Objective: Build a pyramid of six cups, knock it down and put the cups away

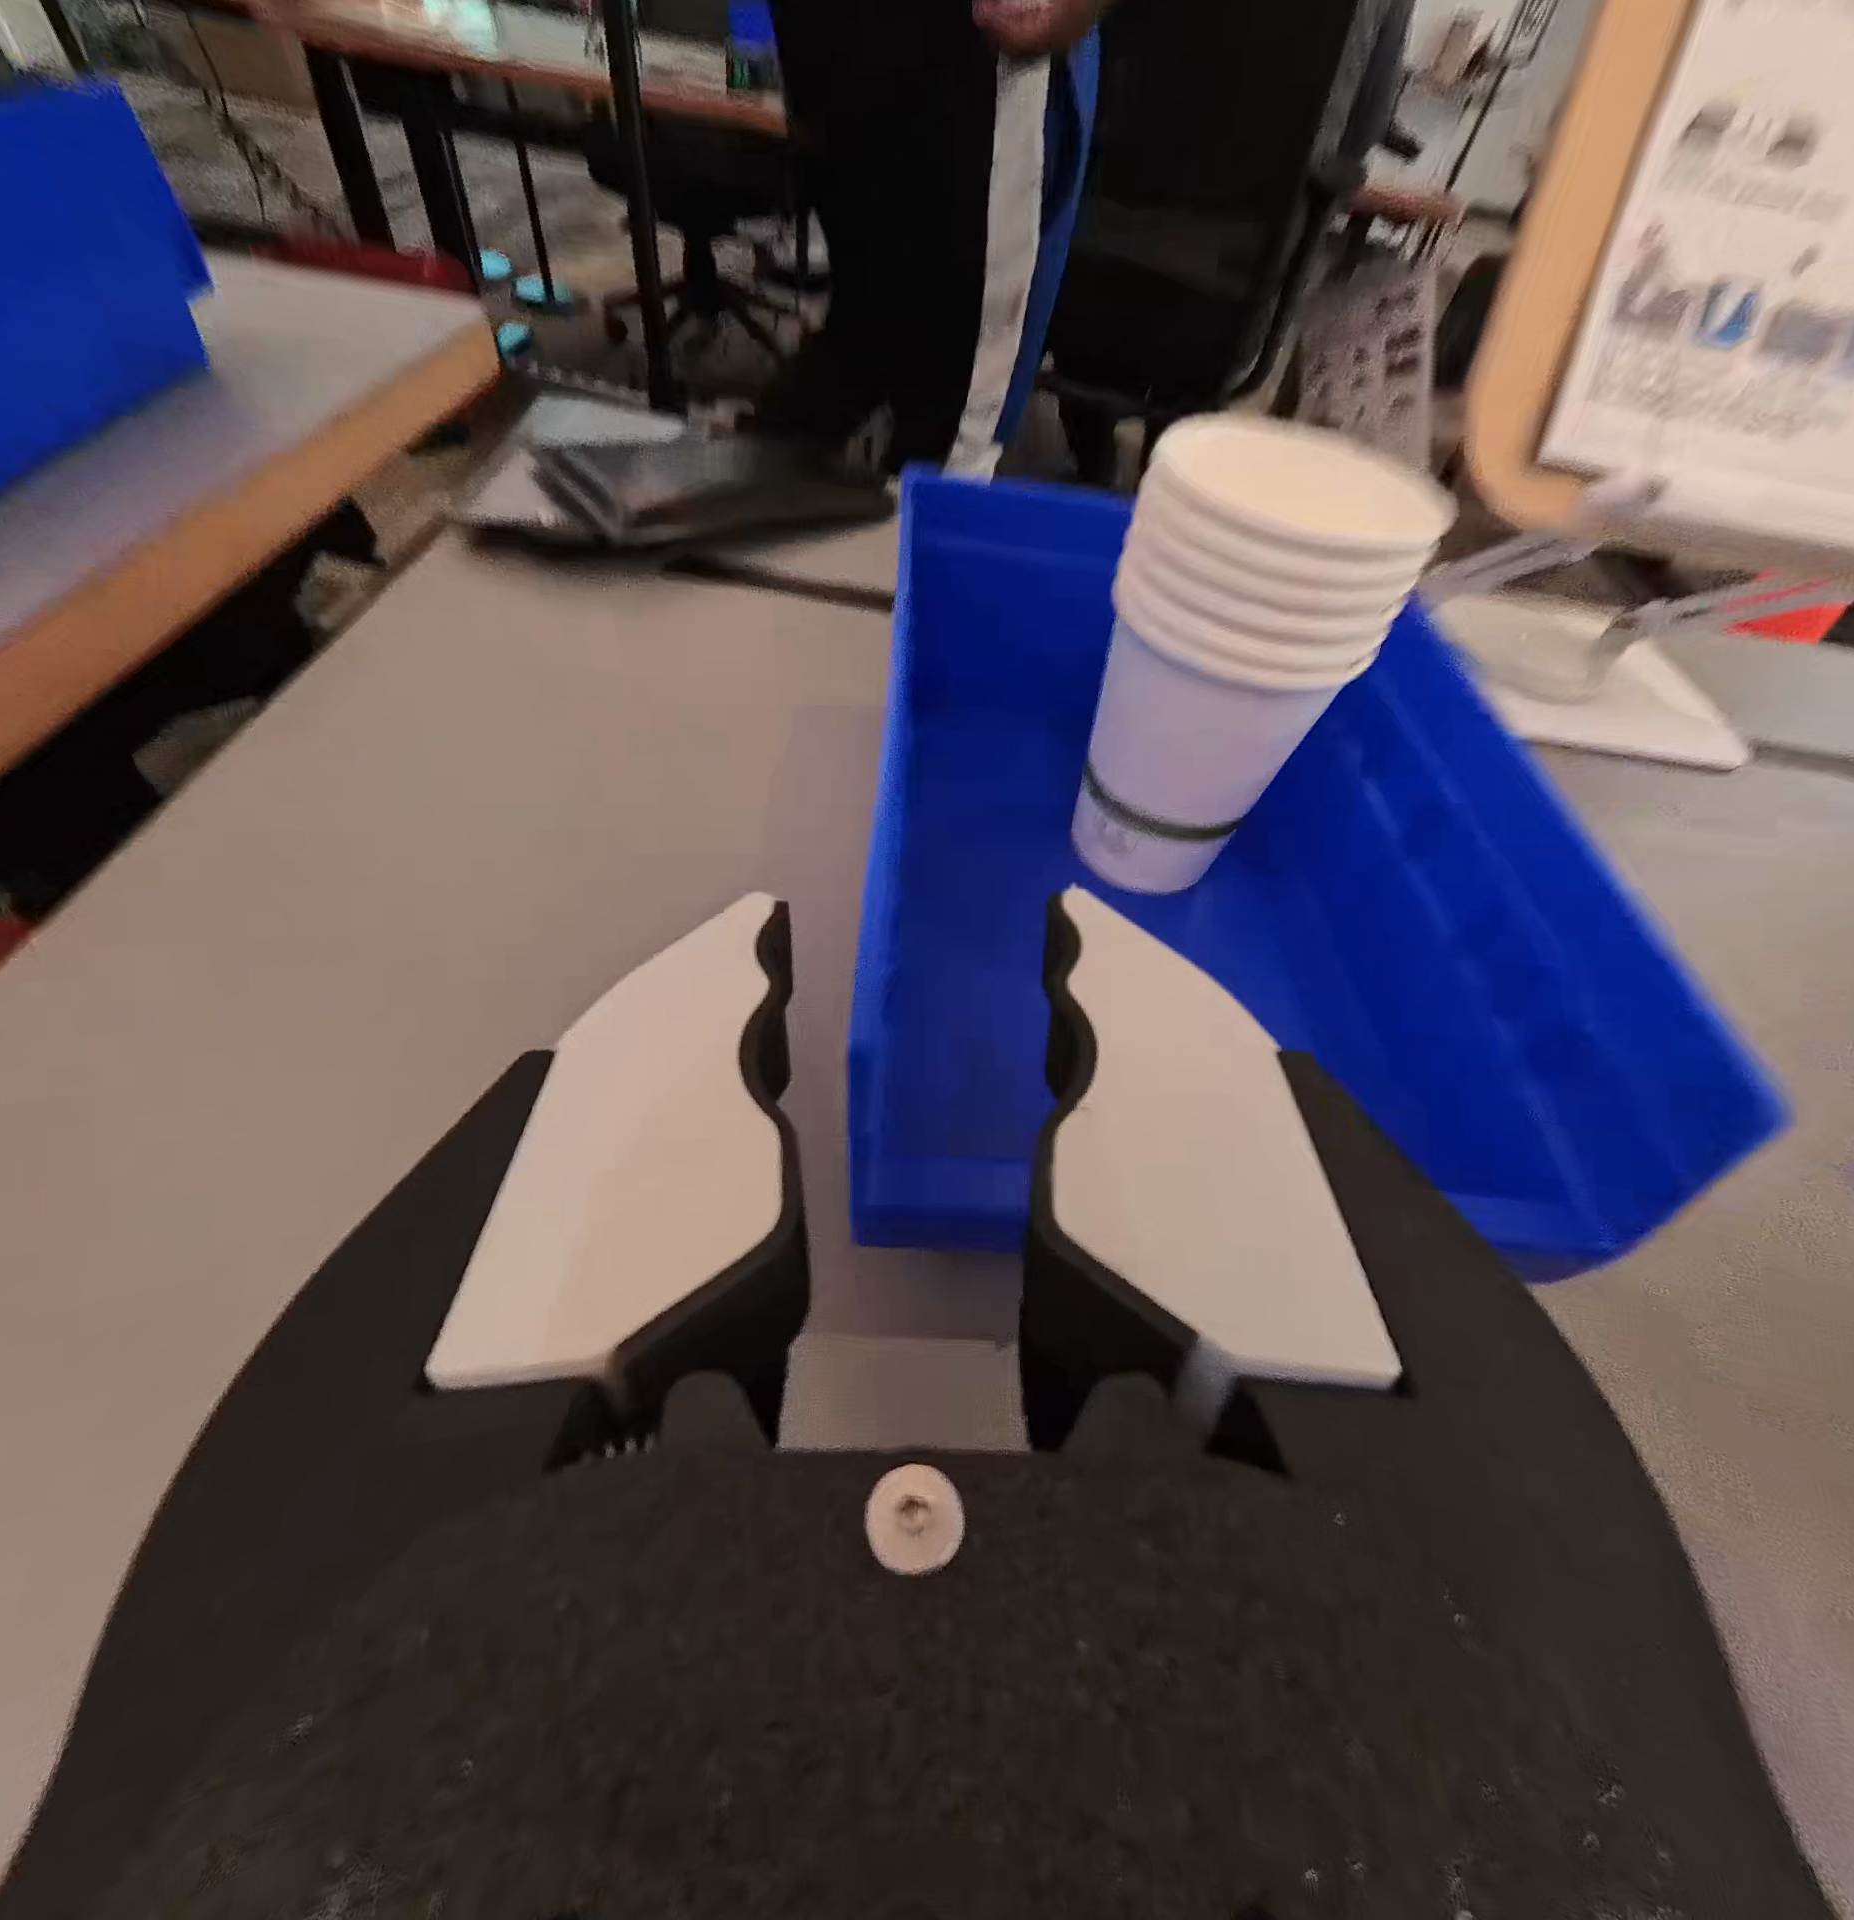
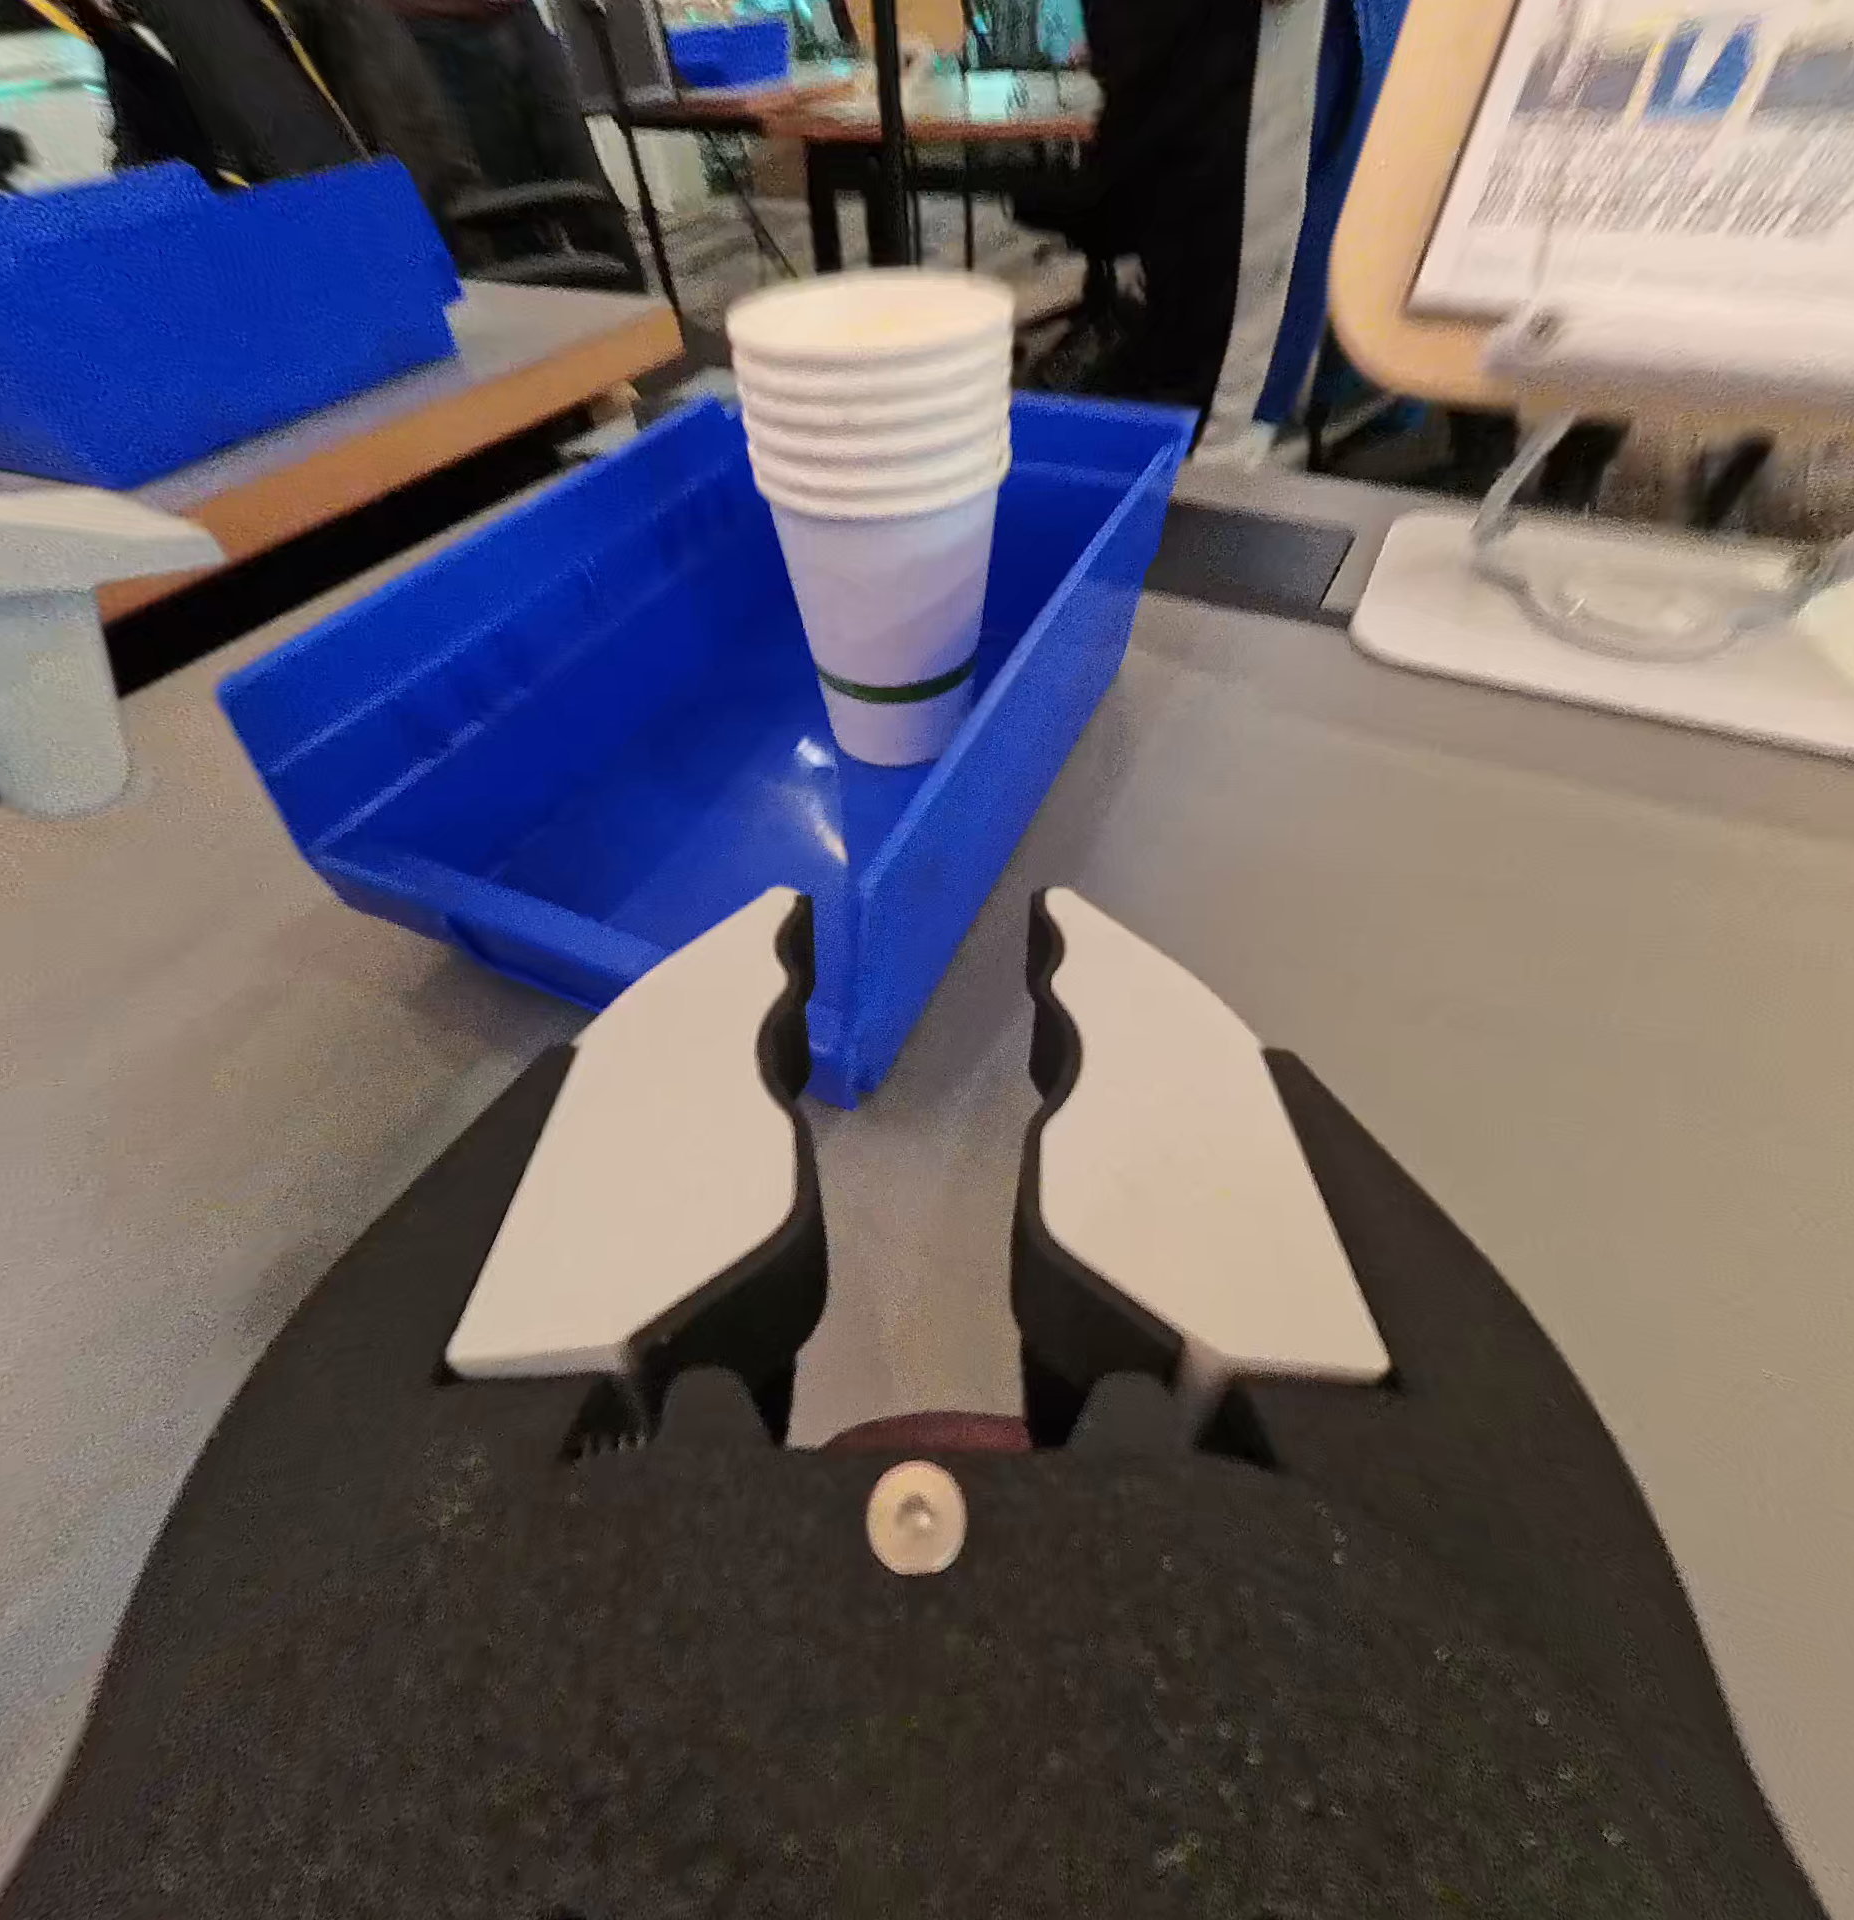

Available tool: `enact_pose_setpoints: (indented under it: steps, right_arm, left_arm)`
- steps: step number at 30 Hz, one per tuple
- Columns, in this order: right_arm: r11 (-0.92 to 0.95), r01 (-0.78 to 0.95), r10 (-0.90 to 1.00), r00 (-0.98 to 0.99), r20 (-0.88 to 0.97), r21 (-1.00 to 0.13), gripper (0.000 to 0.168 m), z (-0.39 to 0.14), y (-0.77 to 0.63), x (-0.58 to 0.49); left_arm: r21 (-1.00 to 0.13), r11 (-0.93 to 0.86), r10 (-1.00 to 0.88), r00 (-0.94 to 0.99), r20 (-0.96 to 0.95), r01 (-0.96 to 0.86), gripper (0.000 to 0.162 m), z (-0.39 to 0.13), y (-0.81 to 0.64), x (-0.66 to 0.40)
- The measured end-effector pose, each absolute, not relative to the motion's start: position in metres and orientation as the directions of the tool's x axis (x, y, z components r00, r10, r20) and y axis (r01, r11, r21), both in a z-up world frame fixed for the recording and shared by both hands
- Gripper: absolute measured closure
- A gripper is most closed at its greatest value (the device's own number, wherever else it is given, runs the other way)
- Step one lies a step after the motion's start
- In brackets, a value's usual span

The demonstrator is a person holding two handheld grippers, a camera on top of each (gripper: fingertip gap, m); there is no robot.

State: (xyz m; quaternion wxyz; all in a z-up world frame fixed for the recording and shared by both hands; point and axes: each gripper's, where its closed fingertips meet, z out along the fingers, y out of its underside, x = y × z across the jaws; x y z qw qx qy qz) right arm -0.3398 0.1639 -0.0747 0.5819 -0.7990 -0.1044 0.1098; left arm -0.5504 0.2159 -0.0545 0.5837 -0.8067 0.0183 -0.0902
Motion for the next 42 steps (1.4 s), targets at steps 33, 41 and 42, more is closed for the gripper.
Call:
enact_pose_setpoints:
  steps: [33,41,42]
  right_arm:
    - [-0.18,0.006,-0.113,0.993,0.026,-0.984,0.112,-0.092,0.015,0.072]
    - [-0.153,0.064,0.069,0.996,0.054,-0.986,0.112,-0.065,0.04,-0.002]
    - [-0.152,0.07,0.102,0.993,0.055,-0.986,0.112,-0.063,0.047,-0.017]
  left_arm:
    - [-0.964,-0.252,-0.3,0.954,-0.01,-0.09,0.097,-0.09,0.116,-0.396]
    - [-0.937,-0.295,-0.347,0.935,-0.076,-0.186,0.097,-0.09,0.129,-0.347]
    - [-0.935,-0.292,-0.362,0.928,-0.086,-0.2,0.098,-0.09,0.133,-0.335]
